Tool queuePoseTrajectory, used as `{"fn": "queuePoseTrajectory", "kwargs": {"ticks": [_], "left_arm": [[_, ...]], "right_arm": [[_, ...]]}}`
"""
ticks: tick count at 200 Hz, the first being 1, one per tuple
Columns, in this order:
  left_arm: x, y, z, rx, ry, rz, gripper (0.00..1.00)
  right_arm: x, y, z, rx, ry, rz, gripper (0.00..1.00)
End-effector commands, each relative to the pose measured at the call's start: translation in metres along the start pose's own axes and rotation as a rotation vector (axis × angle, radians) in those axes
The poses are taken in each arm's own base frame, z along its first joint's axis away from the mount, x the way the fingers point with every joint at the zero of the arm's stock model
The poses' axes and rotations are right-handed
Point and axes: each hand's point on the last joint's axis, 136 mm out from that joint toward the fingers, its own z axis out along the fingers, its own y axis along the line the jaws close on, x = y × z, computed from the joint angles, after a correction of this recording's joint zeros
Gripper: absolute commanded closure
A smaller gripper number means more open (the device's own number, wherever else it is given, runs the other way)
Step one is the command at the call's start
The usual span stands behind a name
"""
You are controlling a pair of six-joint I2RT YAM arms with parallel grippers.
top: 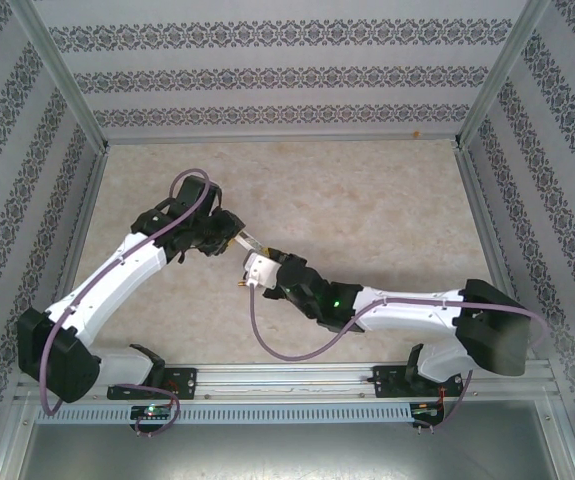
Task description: Load the batteries into the remote control
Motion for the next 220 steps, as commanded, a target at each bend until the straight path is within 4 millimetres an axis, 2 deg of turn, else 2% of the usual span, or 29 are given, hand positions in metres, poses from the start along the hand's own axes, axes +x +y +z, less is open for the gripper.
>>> {"fn": "queuePoseTrajectory", "kwargs": {"ticks": [1, 19, 30, 51, 66, 85, 105, 124, 151, 177, 187, 209, 220], "left_arm": [[-0.020, -0.039, -0.038, 0.164, -0.096, 0.131, 0.36], [-0.039, -0.063, -0.073, 0.261, -0.219, 0.336, 0.15], [-0.042, -0.075, -0.090, 0.325, -0.246, 0.448, 0.10], [-0.039, -0.099, -0.108, 0.542, -0.134, 0.480, 0.10], [-0.033, -0.121, -0.120, 0.727, -0.039, 0.477, 0.10], [-0.023, -0.144, -0.138, 0.903, 0.025, 0.495, 0.12], [-0.021, -0.152, -0.147, 0.980, 0.040, 0.491, 0.14], [-0.022, -0.153, -0.145, 0.988, 0.050, 0.470, 0.23], [-0.022, -0.156, -0.150, 1.050, 0.039, 0.457, 0.49], [-0.023, -0.154, -0.146, 1.080, 0.027, 0.463, 0.72], [-0.023, -0.153, -0.147, 1.097, 0.008, 0.485, 0.78], [-0.024, -0.149, -0.144, 1.110, -0.048, 0.536, 0.89], [-0.027, -0.147, -0.141, 1.094, -0.076, 0.544, 0.90]], "right_arm": [[-0.042, -0.006, -0.019, -0.159, -0.115, 0.255, 0.94], [-0.058, -0.028, -0.028, -0.270, -0.134, 0.515, 0.93], [-0.071, -0.046, -0.033, -0.338, -0.146, 0.689, 0.93], [-0.110, -0.082, -0.046, -0.508, -0.226, 0.990, 0.91], [-0.140, -0.102, -0.055, -0.599, -0.303, 1.106, 0.90], [-0.161, -0.112, -0.055, -0.680, -0.314, 1.187, 0.90], [-0.182, -0.113, -0.059, -0.788, -0.347, 1.226, 0.90], [-0.189, -0.110, -0.055, -0.838, -0.328, 1.270, 0.89], [-0.186, -0.103, -0.045, -0.861, -0.282, 1.326, 0.89], [-0.177, -0.108, -0.035, -0.809, -0.250, 1.407, 0.85], [-0.171, -0.111, -0.030, -0.769, -0.229, 1.457, 0.80], [-0.151, -0.112, -0.020, -0.685, -0.174, 1.595, 0.51], [-0.142, -0.109, -0.018, -0.651, -0.162, 1.640, 0.48]]}}
